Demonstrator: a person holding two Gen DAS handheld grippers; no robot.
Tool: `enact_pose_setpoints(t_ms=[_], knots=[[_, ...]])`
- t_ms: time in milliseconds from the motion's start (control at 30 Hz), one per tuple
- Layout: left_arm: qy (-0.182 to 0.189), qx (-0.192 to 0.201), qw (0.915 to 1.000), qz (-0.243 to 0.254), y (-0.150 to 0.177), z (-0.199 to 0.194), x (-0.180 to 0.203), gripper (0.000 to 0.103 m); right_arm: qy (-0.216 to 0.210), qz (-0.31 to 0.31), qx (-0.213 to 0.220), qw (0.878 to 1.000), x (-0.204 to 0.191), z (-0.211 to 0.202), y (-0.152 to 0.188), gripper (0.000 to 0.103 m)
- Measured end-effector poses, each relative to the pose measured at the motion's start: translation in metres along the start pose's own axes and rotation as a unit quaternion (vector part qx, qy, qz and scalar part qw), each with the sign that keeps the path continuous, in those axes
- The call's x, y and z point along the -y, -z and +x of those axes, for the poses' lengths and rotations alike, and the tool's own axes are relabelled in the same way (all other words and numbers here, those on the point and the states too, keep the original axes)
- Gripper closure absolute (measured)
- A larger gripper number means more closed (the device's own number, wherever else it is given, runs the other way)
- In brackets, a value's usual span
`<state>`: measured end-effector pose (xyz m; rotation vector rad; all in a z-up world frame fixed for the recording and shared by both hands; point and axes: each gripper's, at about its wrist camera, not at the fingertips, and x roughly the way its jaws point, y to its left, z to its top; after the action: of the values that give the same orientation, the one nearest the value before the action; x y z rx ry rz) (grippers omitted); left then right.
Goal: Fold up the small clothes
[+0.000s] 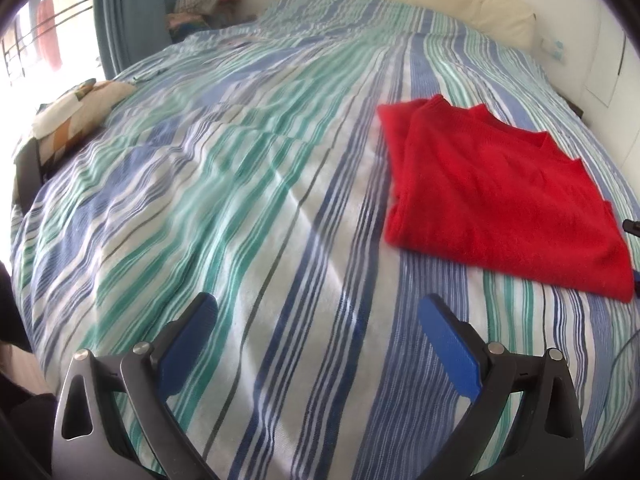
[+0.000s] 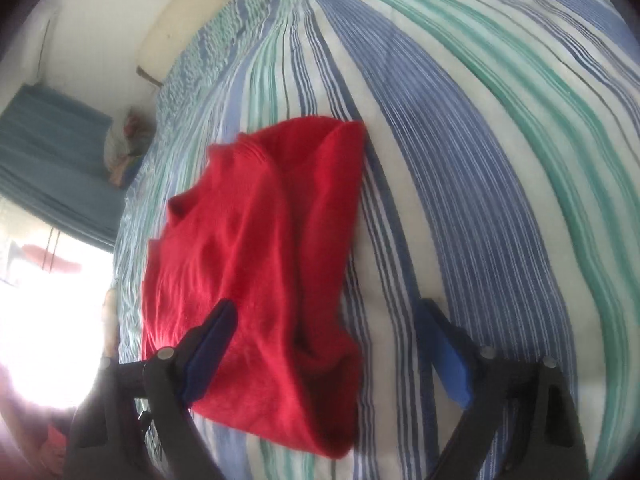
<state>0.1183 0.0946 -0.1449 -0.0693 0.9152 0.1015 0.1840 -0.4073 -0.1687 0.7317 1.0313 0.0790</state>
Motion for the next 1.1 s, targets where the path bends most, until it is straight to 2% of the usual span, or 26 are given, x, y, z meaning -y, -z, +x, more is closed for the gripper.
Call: enact_pose_setpoints(t_ms=[133,233,367,467,533,567,600,633,667,767,833,900,967,1100], knots=[[0.011,-0.003,0.9999,-0.012,-0.003,0.003,-0.005,0.002,-0.054,0.038,0.011,0.998,0.008,-0.004,-0.004,0.013],[0.014,-0.006,0.9998,-0.016,-0.005,0.005,-0.005,0.002,-0.065,0.042,-0.002,0.997,0.003,-0.002,-0.012,0.013],[0.017,-0.006,0.9997,-0.015,-0.005,0.004,-0.003,0.002,-0.047,0.020,-0.032,0.998,-0.011,0.011,-0.016,0.015],[0.020,-0.009,0.9997,-0.014,-0.005,0.005,-0.003,0.002,-0.006,-0.010,-0.043,0.999,-0.021,0.020,-0.017,0.025],[0.021,-0.013,0.9995,-0.017,-0.006,0.007,-0.003,0.002,0.021,-0.024,-0.045,0.998,-0.025,0.027,-0.018,0.028],[0.022,-0.015,0.9995,-0.019,-0.006,0.007,-0.004,0.002,0.039,-0.036,-0.048,0.997,-0.029,0.032,-0.018,0.036],[0.022,-0.016,0.9994,-0.021,-0.007,0.008,-0.005,0.002,0.061,-0.054,-0.055,0.995,-0.034,0.036,-0.017,0.054],[0.022,-0.016,0.9994,-0.023,-0.007,0.008,-0.005,0.002,0.079,-0.076,-0.059,0.992,-0.041,0.040,-0.016,0.068],[0.022,-0.016,0.9993,-0.025,-0.008,0.008,-0.007,0.002,0.089,-0.091,-0.062,0.990,-0.046,0.041,-0.015,0.090],[0.025,-0.013,0.9991,-0.031,-0.009,0.005,-0.011,0.002,0.144,-0.137,-0.056,0.978,-0.070,0.041,-0.014,0.093],[0.027,-0.010,0.9989,-0.036,-0.011,0.003,-0.014,0.002,0.190,-0.192,-0.035,0.962,-0.097,0.034,-0.010,0.093],[0.028,-0.008,0.9987,-0.041,-0.013,0.002,-0.018,0.002,0.210,-0.245,-0.012,0.946,-0.132,0.024,-0.005,0.093],[0.026,-0.005,0.9985,-0.049,-0.015,0.001,-0.024,0.002,0.194,-0.275,0.002,0.942,-0.168,0.017,0.001,0.093],[0.015,-0.003,0.9978,-0.065,-0.016,0.002,-0.038,0.002,0.119,-0.287,-0.005,0.951,-0.240,0.028,0.008,0.093]])
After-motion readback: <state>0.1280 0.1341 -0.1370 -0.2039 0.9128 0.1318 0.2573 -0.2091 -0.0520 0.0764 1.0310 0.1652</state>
